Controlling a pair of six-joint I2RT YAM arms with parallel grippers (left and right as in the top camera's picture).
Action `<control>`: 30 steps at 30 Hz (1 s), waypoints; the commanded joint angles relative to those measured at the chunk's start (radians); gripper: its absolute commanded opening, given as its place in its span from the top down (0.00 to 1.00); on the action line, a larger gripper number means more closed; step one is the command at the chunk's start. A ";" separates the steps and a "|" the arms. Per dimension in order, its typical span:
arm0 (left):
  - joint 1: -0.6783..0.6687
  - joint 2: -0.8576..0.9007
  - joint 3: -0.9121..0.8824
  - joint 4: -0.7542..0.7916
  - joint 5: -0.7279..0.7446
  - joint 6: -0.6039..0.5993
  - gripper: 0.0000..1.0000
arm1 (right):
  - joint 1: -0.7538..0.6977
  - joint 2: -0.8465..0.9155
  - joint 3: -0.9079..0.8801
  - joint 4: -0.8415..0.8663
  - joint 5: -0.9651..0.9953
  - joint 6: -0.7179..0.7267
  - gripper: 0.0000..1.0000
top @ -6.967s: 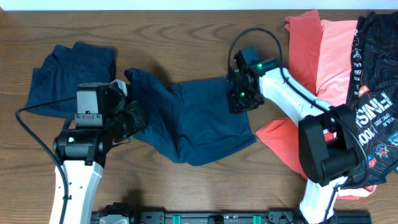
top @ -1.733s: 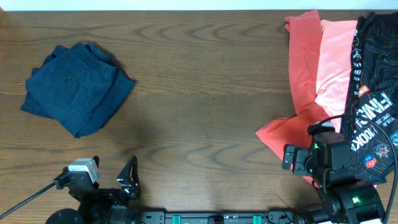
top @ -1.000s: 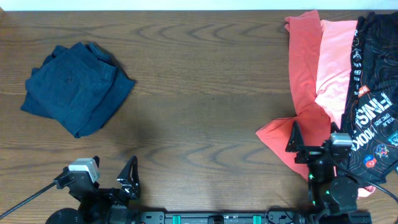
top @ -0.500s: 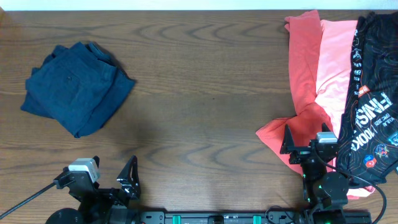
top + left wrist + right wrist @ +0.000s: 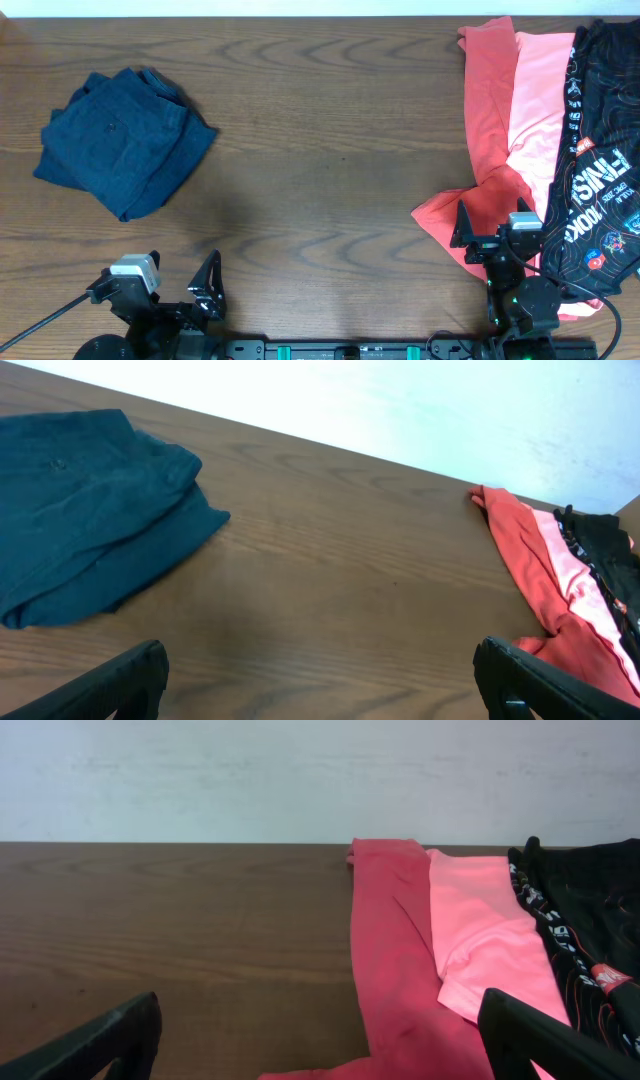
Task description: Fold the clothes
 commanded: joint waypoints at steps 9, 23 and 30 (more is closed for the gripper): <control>0.012 -0.001 -0.005 -0.018 -0.032 0.035 0.02 | -0.009 -0.005 -0.004 -0.001 -0.005 -0.015 0.01; 0.200 -0.124 -0.534 0.461 -0.079 0.281 0.02 | -0.009 -0.005 -0.004 -0.001 -0.005 -0.015 0.01; 0.200 -0.134 -0.765 0.847 -0.072 0.289 0.02 | -0.009 -0.005 -0.004 -0.001 -0.005 -0.015 0.01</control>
